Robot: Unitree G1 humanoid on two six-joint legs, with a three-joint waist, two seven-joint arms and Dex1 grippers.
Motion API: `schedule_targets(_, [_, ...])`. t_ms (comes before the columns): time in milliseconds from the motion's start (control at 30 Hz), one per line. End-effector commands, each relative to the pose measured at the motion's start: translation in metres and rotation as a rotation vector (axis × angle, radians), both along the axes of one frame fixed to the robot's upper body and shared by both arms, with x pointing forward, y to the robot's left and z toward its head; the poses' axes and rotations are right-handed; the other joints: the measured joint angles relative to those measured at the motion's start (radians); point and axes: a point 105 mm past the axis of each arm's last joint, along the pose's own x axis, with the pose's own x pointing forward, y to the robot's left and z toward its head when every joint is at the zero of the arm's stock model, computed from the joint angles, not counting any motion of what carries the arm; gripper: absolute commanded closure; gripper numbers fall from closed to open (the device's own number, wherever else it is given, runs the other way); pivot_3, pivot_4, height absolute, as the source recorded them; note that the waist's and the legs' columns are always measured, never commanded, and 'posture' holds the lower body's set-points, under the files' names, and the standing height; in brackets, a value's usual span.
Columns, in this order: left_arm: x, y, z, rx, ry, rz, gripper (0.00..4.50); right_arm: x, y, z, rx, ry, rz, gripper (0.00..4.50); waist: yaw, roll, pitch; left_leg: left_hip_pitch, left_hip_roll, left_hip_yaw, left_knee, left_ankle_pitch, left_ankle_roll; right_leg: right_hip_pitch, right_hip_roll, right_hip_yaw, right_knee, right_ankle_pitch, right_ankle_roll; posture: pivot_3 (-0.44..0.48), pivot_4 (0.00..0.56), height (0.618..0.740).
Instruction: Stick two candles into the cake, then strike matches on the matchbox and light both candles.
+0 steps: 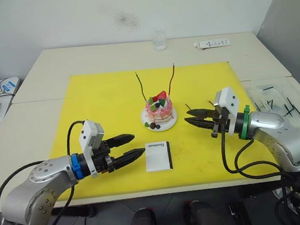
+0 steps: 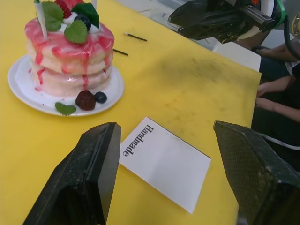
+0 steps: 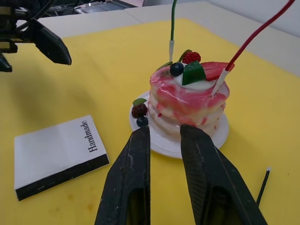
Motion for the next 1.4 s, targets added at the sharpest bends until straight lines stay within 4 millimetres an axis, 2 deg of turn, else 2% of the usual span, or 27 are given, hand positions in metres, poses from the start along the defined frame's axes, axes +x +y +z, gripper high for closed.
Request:
schedule_targets(33, [-0.001,0.001,0.016,-0.058,0.063,-0.021,0.95,-0.012,0.006,0.008,-0.015,-0.036,0.077,4.07,0.000,-0.001,0.000,0.000,0.000,0.000,0.000,0.000,0.000,0.000,0.000,0.000,0.000,0.000,0.000,0.000,0.150,0.740])
schedule_targets(67, [-0.001,0.002,0.019,-0.084,0.105,-0.028,0.95,-0.015,0.006,0.006,-0.034,-0.034,0.099,4.41,0.000,-0.001,0.000,0.000,0.000,0.000,0.000,0.000,0.000,0.000,0.000,0.000,0.000,0.000,0.000,0.000,0.150,0.740])
schedule_targets(100, [-0.001,0.002,0.020,-0.104,0.165,-0.038,0.95,-0.018,0.007,0.003,-0.059,-0.040,0.121,4.46,0.000,-0.001,0.000,0.000,0.000,0.000,0.000,0.000,0.000,0.000,0.000,0.000,0.000,0.000,0.000,0.000,0.150,0.740])
schedule_targets(233, [-0.001,0.007,0.013,-0.070,0.448,-0.067,0.95,-0.021,0.006,-0.013,-0.192,-0.053,0.151,4.46,-0.001,-0.001,0.001,0.000,0.000,-0.001,0.000,0.000,0.000,0.000,0.001,-0.001,0.000,0.000,0.001,0.000,0.150,0.740])
schedule_targets(333, [0.001,0.007,0.015,-0.087,0.672,-0.108,0.95,-0.024,0.004,-0.032,-0.323,-0.031,0.175,4.46,0.001,-0.001,0.001,0.000,-0.001,-0.002,0.000,0.000,0.000,0.000,0.004,-0.002,0.001,0.000,0.001,0.000,0.150,0.740])
schedule_targets(467, [0.013,0.004,0.019,-0.166,0.824,-0.134,0.95,-0.029,0.010,-0.045,-0.372,-0.021,0.217,4.46,0.000,-0.002,0.001,0.000,-0.002,-0.001,0.002,0.000,0.000,0.001,0.003,-0.001,0.001,0.000,0.002,0.000,0.150,0.740])
schedule_targets(600, [0.016,0.002,-0.004,-0.073,0.968,-0.073,0.95,-0.030,0.019,-0.055,-0.401,-0.018,0.235,4.46,-0.002,-0.002,0.001,0.000,-0.001,-0.001,0.002,0.000,0.000,0.001,0.000,0.000,0.001,0.000,0.002,0.000,0.150,0.740])
schedule_targets(767, [0.018,-0.006,-0.010,-0.072,1.049,-0.071,0.95,-0.025,0.022,-0.059,-0.394,-0.004,0.189,4.46,-0.001,-0.002,0.001,0.000,-0.001,-0.001,0.002,0.000,0.000,0.001,-0.001,-0.001,0.003,0.000,0.002,0.000,0.150,0.740])
schedule_targets(1067, [0.017,-0.012,-0.032,-0.103,1.070,0.013,0.95,-0.027,0.025,-0.067,-0.398,0.028,0.173,4.46,-0.001,-0.002,0.001,0.000,-0.004,0.000,0.005,0.000,0.000,0.001,-0.006,0.000,0.004,0.000,0.002,0.000,0.150,0.740])
schedule_targets(1400, [0.024,-0.023,-0.035,-0.186,1.043,0.023,0.95,-0.026,0.031,-0.070,-0.392,0.040,0.173,4.46,0.003,-0.002,0.001,0.000,-0.006,0.001,0.007,0.000,0.000,0.003,-0.008,0.000,0.003,0.000,0.002,0.000,0.150,0.740])
